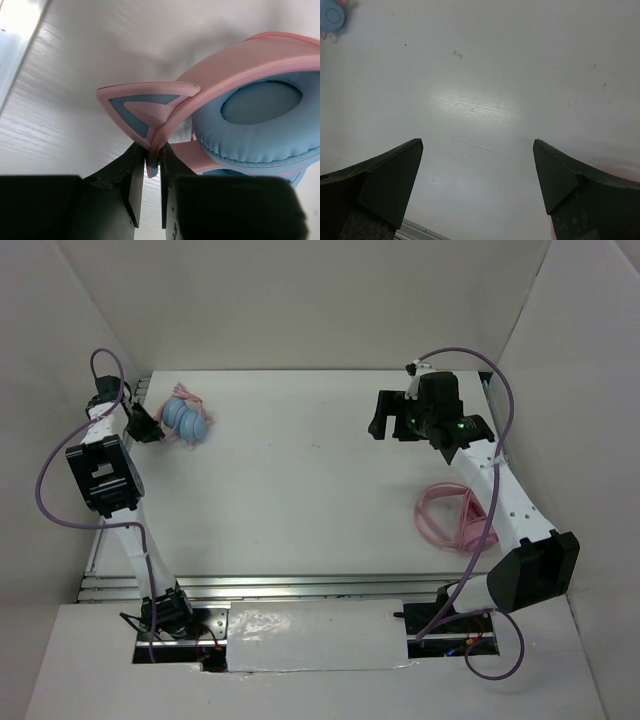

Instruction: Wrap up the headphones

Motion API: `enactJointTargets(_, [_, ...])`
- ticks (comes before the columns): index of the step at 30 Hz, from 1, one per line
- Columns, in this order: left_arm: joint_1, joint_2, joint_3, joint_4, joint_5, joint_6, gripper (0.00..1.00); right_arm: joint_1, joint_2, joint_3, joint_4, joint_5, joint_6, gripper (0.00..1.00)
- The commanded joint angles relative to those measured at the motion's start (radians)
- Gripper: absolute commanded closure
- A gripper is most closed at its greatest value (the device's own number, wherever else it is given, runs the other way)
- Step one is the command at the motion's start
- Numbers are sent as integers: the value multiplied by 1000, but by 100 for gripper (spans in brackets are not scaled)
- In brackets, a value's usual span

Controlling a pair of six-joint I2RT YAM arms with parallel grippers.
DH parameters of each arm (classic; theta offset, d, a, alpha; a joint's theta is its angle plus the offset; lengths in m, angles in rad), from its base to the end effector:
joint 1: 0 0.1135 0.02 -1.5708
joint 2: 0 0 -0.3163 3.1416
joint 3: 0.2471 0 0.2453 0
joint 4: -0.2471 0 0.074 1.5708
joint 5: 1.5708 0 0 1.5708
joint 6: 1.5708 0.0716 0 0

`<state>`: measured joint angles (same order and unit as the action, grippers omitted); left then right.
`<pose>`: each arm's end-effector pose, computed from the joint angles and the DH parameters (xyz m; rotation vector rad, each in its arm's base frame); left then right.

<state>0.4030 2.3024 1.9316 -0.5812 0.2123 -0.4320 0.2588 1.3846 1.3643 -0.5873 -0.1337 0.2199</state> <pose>0.5195 0.2051 0.2013 -0.9406 2.3315 -0.2794 0.3064 0.0910 0.3967 -0.1198 2.1994 0.4159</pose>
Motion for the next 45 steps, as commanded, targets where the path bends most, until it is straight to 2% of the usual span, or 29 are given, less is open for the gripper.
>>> enactJointTargets(1, [8,28,93,-22,1,-56,100,-12,-13,-5,20,-12,9,0])
enactJointTargets(6, [25,52,115,-55,-36,-63,100,-15,-21,-21,29,-20,6,0])
enactJointTargets(10, [42,55,122,-61,-8,-79,95,-18,-24,-36,35,-29,9,0])
enactJointTargets(16, [43,58,141,-54,19,-85,81,-26,-47,-48,35,-27,16,0])
enactJointTargets(21, [49,46,155,-72,7,-63,61,-27,-75,-59,31,-9,12,0])
enactJointTargets(24, [51,32,152,-72,21,-56,58,-27,-76,-45,15,-10,1,0])
enactJointTargets(25, [51,23,150,-69,28,-51,51,-27,-76,-45,17,-9,2,0])
enactJointTargets(33, [51,-44,148,-69,39,-42,44,-13,-108,-48,24,-14,9,0])
enactJointTargets(36, [50,-89,155,-81,18,-36,37,-1,-140,-51,40,16,4,0])
enactJointTargets(37, [51,-115,155,-83,4,-30,31,0,-148,-56,47,20,4,0])
enactJointTargets(38, [51,-129,156,-85,-2,-30,22,2,-153,-59,52,16,4,0])
enactJointTargets(39, [53,-156,159,-89,-5,-22,6,3,-166,-63,58,16,9,0])
enactJointTargets(40, [54,-169,161,-92,-5,-22,1,0,-173,-73,67,16,9,0])
enactJointTargets(45, [60,-276,162,-111,-19,-14,1,0,-216,-100,93,17,10,0])
